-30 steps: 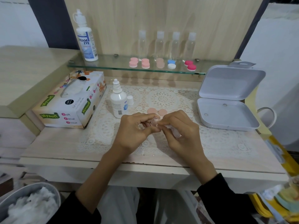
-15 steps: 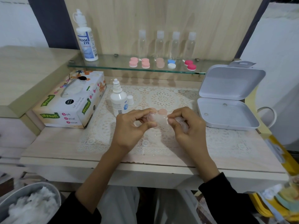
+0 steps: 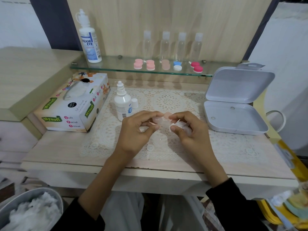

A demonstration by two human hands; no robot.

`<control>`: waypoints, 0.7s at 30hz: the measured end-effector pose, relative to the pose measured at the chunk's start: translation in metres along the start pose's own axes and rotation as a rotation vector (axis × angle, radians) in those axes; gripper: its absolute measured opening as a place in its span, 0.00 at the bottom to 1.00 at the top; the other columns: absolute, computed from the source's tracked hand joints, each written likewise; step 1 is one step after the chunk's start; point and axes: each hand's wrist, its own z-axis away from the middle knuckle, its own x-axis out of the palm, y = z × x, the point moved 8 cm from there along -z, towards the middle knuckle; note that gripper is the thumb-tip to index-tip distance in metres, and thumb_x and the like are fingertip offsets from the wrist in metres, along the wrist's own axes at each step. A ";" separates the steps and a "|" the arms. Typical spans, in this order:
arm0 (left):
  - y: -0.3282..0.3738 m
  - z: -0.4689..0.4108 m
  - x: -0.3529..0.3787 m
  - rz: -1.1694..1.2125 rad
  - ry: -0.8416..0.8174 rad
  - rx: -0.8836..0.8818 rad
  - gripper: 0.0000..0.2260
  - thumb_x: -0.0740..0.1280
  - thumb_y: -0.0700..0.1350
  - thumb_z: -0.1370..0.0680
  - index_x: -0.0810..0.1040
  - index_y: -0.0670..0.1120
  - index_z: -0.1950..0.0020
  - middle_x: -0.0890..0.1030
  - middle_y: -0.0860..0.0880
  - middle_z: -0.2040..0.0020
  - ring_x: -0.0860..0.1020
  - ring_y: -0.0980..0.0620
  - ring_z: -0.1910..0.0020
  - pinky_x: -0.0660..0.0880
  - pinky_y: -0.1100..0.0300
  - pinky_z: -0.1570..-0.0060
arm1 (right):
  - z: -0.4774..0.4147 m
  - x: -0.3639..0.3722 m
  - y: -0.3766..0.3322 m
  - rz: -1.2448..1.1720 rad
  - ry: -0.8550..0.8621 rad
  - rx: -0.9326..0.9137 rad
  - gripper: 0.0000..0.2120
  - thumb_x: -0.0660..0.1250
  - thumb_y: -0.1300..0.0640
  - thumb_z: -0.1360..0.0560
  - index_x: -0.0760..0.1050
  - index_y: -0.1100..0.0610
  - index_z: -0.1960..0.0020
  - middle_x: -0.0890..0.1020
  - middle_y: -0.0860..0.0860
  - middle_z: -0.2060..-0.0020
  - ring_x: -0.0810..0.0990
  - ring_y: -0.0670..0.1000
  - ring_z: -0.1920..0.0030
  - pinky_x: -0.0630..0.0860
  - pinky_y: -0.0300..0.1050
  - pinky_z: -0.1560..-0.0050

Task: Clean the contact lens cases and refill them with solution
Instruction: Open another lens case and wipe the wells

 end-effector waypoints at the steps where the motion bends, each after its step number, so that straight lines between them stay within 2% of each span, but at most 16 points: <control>1: 0.000 0.000 0.001 -0.001 -0.014 0.001 0.15 0.73 0.34 0.29 0.82 0.44 0.44 0.83 0.48 0.48 0.81 0.52 0.51 0.77 0.63 0.50 | 0.000 0.000 0.000 0.013 0.005 0.001 0.12 0.70 0.69 0.30 0.80 0.57 0.49 0.81 0.43 0.57 0.78 0.42 0.52 0.69 0.32 0.49; 5: 0.000 0.000 0.002 -0.041 -0.013 -0.020 0.11 0.75 0.40 0.30 0.84 0.45 0.47 0.83 0.52 0.49 0.80 0.57 0.48 0.76 0.63 0.47 | -0.001 -0.001 0.002 0.075 0.028 0.013 0.11 0.69 0.69 0.30 0.79 0.57 0.51 0.82 0.42 0.55 0.78 0.41 0.50 0.70 0.32 0.48; 8: -0.007 0.000 0.004 -0.092 -0.025 -0.044 0.09 0.75 0.39 0.30 0.85 0.45 0.51 0.83 0.53 0.51 0.80 0.59 0.48 0.76 0.64 0.46 | 0.000 0.002 0.006 0.133 0.004 0.030 0.11 0.70 0.69 0.30 0.80 0.55 0.53 0.81 0.42 0.56 0.78 0.43 0.51 0.72 0.38 0.49; 11: -0.016 0.000 0.007 -0.128 -0.068 -0.094 0.09 0.75 0.37 0.31 0.84 0.46 0.52 0.83 0.53 0.50 0.79 0.60 0.49 0.74 0.67 0.46 | 0.001 0.005 0.009 0.197 -0.010 0.028 0.12 0.70 0.70 0.32 0.80 0.54 0.56 0.82 0.44 0.59 0.77 0.43 0.54 0.72 0.37 0.52; 18: -0.019 0.001 0.009 -0.170 -0.082 -0.117 0.10 0.76 0.38 0.32 0.84 0.47 0.52 0.83 0.54 0.50 0.79 0.60 0.50 0.74 0.69 0.47 | 0.000 -0.003 0.007 0.161 0.072 0.040 0.08 0.71 0.68 0.31 0.81 0.56 0.57 0.82 0.46 0.59 0.79 0.44 0.53 0.74 0.39 0.51; 21: -0.017 0.001 0.009 -0.179 -0.077 -0.111 0.10 0.77 0.39 0.32 0.84 0.47 0.52 0.83 0.54 0.51 0.79 0.62 0.51 0.72 0.73 0.48 | 0.000 -0.010 0.005 0.127 0.130 0.023 0.06 0.72 0.67 0.30 0.81 0.58 0.57 0.82 0.48 0.59 0.79 0.45 0.54 0.72 0.35 0.52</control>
